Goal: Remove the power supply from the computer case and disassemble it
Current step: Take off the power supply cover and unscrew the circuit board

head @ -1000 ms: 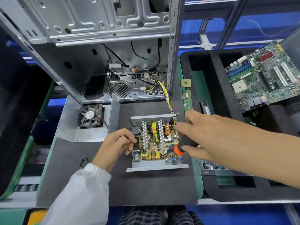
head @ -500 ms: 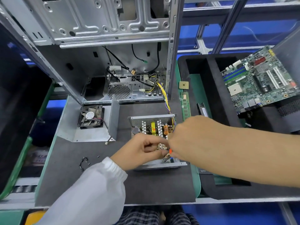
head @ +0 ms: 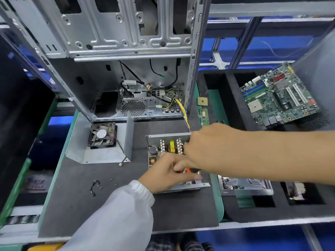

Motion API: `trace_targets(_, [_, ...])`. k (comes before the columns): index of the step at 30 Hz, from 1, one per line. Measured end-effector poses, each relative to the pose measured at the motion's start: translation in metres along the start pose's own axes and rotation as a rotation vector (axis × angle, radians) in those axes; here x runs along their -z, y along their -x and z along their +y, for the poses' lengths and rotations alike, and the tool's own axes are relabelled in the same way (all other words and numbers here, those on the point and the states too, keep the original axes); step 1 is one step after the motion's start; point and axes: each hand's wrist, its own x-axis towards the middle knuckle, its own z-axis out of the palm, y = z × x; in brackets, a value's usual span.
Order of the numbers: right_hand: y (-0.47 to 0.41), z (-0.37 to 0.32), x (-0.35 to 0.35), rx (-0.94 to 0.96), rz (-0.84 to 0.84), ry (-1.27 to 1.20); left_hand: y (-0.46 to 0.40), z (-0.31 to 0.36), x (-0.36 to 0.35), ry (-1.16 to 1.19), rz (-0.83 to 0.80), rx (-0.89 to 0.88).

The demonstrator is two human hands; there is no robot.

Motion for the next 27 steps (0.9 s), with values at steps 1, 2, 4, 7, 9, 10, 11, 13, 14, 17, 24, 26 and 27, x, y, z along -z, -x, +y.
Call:
trace_targets(1, [0.0, -0.004, -0.002, -0.016, -0.007, -0.012, -0.003, 0.002, 0.001, 0.041, -0.038, -0.016])
trace_targets(2, [-0.001, -0.007, -0.004, -0.026, -0.053, -0.033, -0.005, 0.002, 0.004, 0.096, -0.061, -0.01])
trace_targets(4, [0.007, -0.005, -0.005, 0.063, -0.078, 0.008, -0.004, 0.0, 0.012, 0.192, -0.099, -0.006])
trace_targets(7, [0.016, -0.001, -0.007, 0.212, 0.047, -0.045, -0.005, 0.001, 0.02, 0.236, -0.169, -0.012])
trace_targets(9, [0.019, -0.005, -0.005, 0.149, -0.069, -0.154, -0.009, -0.002, 0.023, 0.19, -0.194, 0.0])
trace_targets(10, [0.018, -0.002, -0.002, 0.022, -0.104, -0.237, -0.011, -0.003, 0.024, 0.163, -0.2, -0.009])
trace_targets(11, [0.018, 0.0, 0.0, -0.131, -0.125, -0.27, -0.013, -0.003, 0.023, 0.128, -0.194, -0.03])
trace_targets(13, [0.015, -0.004, 0.001, -0.234, -0.091, -0.218, -0.019, -0.003, 0.022, 0.115, -0.181, -0.036])
trace_targets(14, [0.012, -0.006, -0.001, -0.237, -0.103, -0.159, -0.022, -0.002, 0.022, 0.133, -0.205, -0.038])
trace_targets(17, [0.011, -0.016, -0.008, -0.187, -0.18, -0.102, -0.022, 0.002, 0.024, 0.157, -0.339, -0.062])
trace_targets(24, [0.026, -0.006, 0.003, -0.175, -0.177, -0.374, -0.03, 0.005, 0.023, 0.025, -0.339, -0.102])
trace_targets(26, [0.021, -0.006, 0.005, -0.262, -0.188, -0.274, -0.037, 0.005, 0.018, 0.005, -0.339, -0.064])
trace_targets(27, [0.02, -0.008, 0.003, -0.237, -0.194, -0.189, -0.039, 0.006, 0.017, 0.012, -0.357, -0.072])
